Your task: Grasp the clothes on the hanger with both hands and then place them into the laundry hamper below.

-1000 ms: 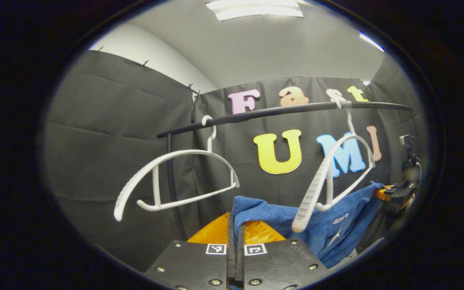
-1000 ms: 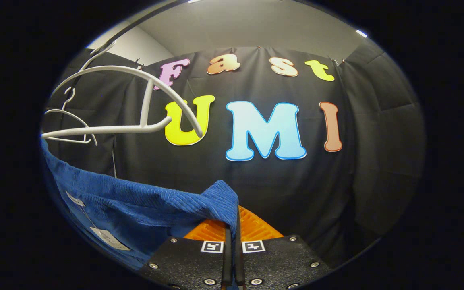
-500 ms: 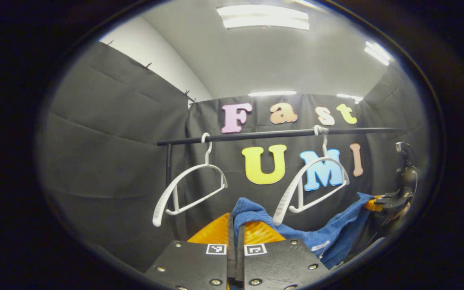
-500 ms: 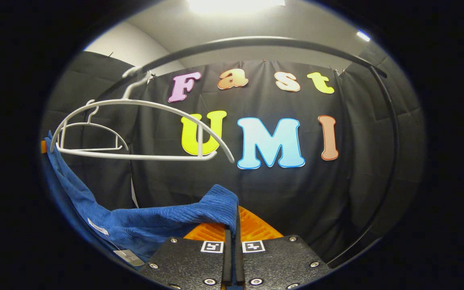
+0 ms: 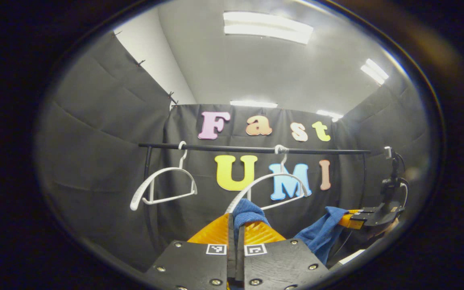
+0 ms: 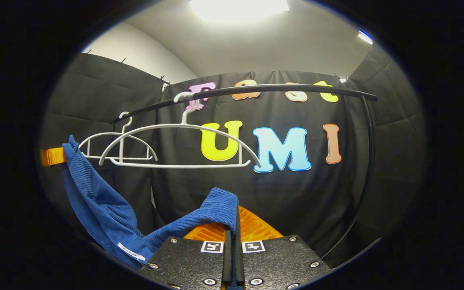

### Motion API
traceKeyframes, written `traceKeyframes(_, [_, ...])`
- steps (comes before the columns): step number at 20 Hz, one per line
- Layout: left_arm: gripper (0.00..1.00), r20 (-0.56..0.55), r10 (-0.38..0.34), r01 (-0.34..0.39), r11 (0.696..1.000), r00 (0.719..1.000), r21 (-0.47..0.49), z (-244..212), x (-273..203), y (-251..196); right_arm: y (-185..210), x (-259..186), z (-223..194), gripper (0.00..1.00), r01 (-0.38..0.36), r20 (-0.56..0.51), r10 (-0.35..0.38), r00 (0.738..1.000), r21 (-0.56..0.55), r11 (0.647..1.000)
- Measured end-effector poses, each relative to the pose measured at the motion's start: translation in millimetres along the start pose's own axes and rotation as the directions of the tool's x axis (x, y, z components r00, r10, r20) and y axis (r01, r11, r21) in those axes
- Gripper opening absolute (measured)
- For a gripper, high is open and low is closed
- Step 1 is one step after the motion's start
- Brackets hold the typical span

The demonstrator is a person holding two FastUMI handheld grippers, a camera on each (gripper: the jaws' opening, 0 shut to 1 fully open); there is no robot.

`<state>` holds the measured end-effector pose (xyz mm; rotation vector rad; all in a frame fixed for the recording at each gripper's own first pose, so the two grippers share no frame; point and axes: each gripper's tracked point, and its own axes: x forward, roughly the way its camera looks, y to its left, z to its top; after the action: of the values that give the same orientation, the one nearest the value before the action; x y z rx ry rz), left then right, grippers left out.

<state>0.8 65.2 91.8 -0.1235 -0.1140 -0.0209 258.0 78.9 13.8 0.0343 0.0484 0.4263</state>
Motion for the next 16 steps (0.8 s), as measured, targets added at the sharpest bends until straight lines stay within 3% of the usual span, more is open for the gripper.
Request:
traceKeyframes(2, [0.01,-0.015,-0.031,0.031,0.999,0.999,-0.033,-8.7,-9.5,-12.7,19.0,-15.7,-9.6,0.03,-0.026,-0.024,0.027,0.999,0.013,1.0])
traceKeyframes(3, [0.07,-0.022,-0.044,0.043,0.998,0.999,-0.037,-13.6,-12.8,-18.7,25.5,-22.8,-15.3,0.03,-0.036,-0.037,0.037,0.999,0.007,0.999])
traceKeyframes(6, [0.07,-0.056,-0.082,0.078,0.995,0.995,-0.055,-37.6,-30.3,-36.5,44.1,-46.4,-35.8,0.03,-0.068,-0.069,0.068,0.995,-0.003,0.998])
traceKeyframes(7, [0.01,-0.072,-0.097,0.092,0.994,0.993,-0.059,-48.0,-37.7,-43.7,50.1,-53.8,-44.0,0.02,-0.077,-0.083,0.077,0.994,0.005,0.997])
traceKeyframes(8, [0.07,-0.09,-0.107,0.103,0.993,0.99,-0.053,-58.5,-45.2,-49.0,55.5,-59.2,-54.2,0.03,-0.083,-0.101,0.084,0.991,0.009,0.996])
traceKeyframes(9, [0.01,-0.109,-0.115,0.11,0.993,0.987,-0.048,-70.2,-50.9,-52.0,60.3,-65.2,-64.4,0.02,-0.09,-0.123,0.091,0.988,0.014,0.996])
traceKeyframes(16, [0.01,-0.295,-0.102,0.093,0.995,0.95,-0.043,-179.1,-77.7,-54.0,76.7,-90.4,-154.9,0.04,-0.107,-0.291,0.101,0.951,-0.005,0.994])
